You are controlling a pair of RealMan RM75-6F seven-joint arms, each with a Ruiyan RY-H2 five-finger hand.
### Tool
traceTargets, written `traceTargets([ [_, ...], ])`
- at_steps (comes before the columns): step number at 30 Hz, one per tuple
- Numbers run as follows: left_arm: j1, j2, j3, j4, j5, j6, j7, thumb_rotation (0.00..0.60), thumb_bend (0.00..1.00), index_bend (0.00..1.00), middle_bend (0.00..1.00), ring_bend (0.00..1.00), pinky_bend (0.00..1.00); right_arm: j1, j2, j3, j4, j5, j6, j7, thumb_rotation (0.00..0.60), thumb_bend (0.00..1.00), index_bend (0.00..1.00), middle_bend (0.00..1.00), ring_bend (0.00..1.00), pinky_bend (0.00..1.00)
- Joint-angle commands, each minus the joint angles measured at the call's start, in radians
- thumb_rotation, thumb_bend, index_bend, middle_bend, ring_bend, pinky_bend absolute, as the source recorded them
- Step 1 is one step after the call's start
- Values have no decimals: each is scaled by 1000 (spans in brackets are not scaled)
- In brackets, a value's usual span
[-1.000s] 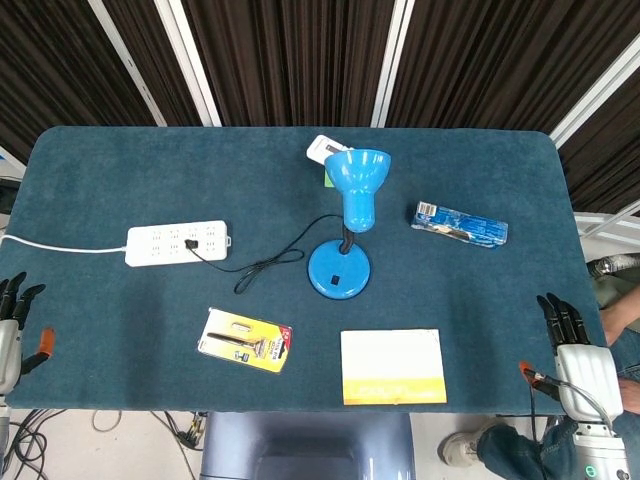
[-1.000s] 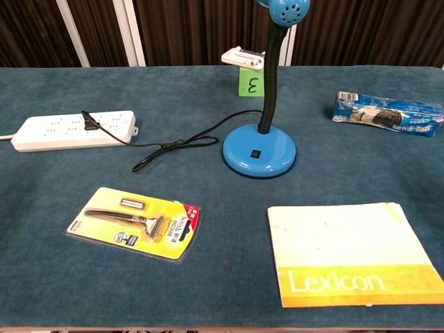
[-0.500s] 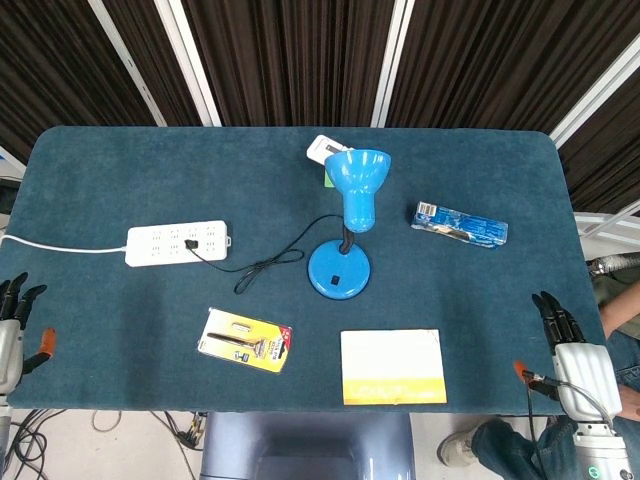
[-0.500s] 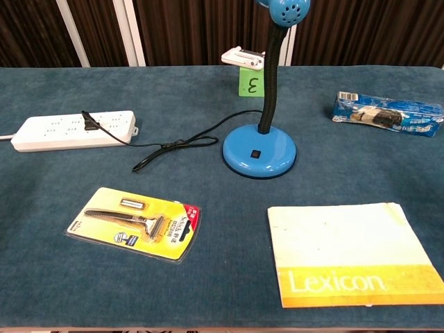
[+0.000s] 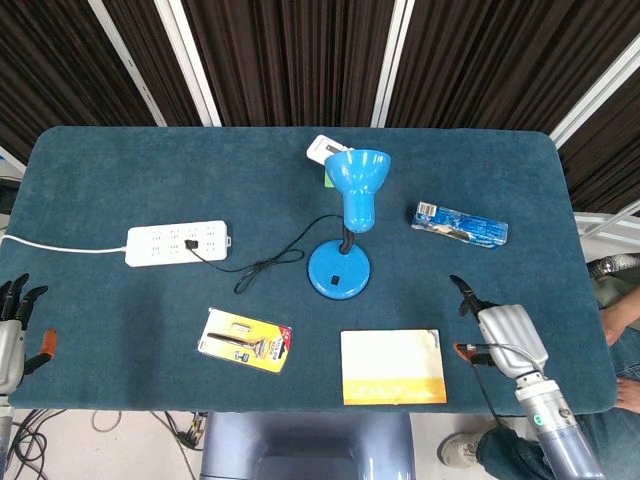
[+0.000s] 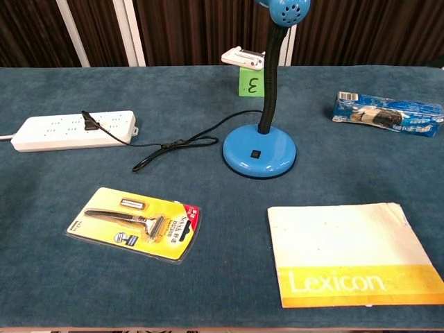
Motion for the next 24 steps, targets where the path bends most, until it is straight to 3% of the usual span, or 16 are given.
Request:
traceTargets([
  [1,0,2,-1,-2,-3,-2,-2,600,446,172,22,0,0,66,-61,26,17,64,-79,-56,600,316,0,525,666,1000],
  [4,-1,3,-1,-3,-6,-5,-3,600,445,172,22,0,0,118,-117,43,40,127,-124,-124,600,363,0,534,674,1000],
  [12,-1,8,-4,-7,-24,-15,-9,600,445,172,22,0,0,240,-283,81,109,326,-179,-296,600,364,0,536,675,1000],
  [24,-1,15,-4,-14,-34,-22,-20,600,446,172,22,0,0,385,-463,101,205,571,-161,-459,600,364,0,538,687,1000],
])
